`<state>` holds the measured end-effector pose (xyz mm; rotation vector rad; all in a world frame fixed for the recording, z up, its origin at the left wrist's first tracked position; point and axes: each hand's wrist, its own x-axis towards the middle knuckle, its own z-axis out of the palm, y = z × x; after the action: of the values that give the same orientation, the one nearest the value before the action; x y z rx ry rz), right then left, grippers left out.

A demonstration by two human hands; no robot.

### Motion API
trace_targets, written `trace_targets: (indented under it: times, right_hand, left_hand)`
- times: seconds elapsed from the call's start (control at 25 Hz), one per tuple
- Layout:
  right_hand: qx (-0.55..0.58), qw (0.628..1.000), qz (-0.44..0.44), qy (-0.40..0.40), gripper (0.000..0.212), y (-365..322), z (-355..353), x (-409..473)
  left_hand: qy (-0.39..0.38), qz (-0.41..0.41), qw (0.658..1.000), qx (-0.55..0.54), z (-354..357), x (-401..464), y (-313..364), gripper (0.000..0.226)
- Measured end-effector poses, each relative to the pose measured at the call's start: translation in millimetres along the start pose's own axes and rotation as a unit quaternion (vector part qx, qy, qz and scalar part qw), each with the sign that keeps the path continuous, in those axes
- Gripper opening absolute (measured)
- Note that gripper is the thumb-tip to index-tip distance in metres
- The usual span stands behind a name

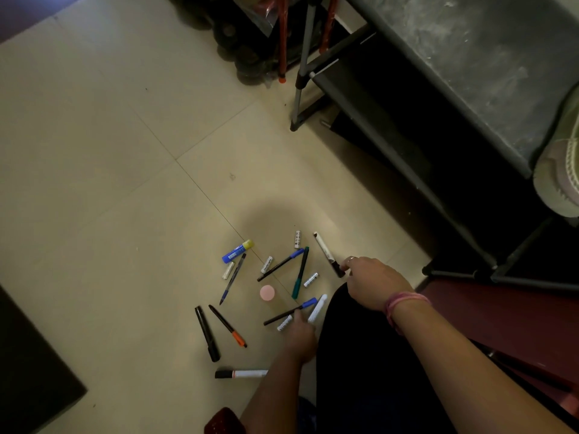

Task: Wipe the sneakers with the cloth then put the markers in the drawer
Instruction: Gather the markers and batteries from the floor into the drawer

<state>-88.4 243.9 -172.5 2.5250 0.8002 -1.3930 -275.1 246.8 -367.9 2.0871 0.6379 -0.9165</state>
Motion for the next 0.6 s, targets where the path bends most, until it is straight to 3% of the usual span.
trace_targets:
  times: [0.08,0.12,0.2,0.28,0.36,0.4,0.48,0.56,0.6]
  right_hand:
    - [0.049,0.999,0.002,0.012,0.048,-2,-3,-1]
    - [0.088,0.996,0.002,0.019,0.049,-2,-4,-2]
    - [0.192,0.981,-0.008,0.027,0.05,-3,-6,-3]
    - [0.302,0.953,-0.024,0.014,0.044,-7,-5,-8]
    - [0.396,0.917,-0.047,-0.018,0.038,-13,-1,-12]
    - [0.436,0.898,-0.056,-0.037,0.035,-18,1,-14]
    - [0.488,0.869,-0.06,-0.058,0.029,-24,5,-17]
    - [0.483,0.873,-0.063,-0.023,0.031,-23,8,-16]
    - [0.466,0.883,-0.063,0.0,0.033,-21,8,-15]
  left_hand:
    - [0.106,-0.044,0.973,-0.199,-22,-4,14,0.026]
    - [0.144,-0.06,0.937,-0.312,-35,-8,23,0.021]
    - [0.191,-0.07,0.829,-0.521,-62,-22,41,0.023]
    - [0.166,-0.065,0.699,-0.693,-89,-46,59,0.025]
    - [0.132,-0.006,0.621,-0.773,-111,-71,72,0.026]
    - [0.11,0.023,0.606,-0.787,-118,-83,75,0.025]
    - [0.068,0.07,0.614,-0.784,-124,-99,68,0.025]
    - [0.053,0.069,0.653,-0.753,-109,-102,39,0.028]
    - [0.06,0.041,0.695,-0.716,-96,-100,21,0.028]
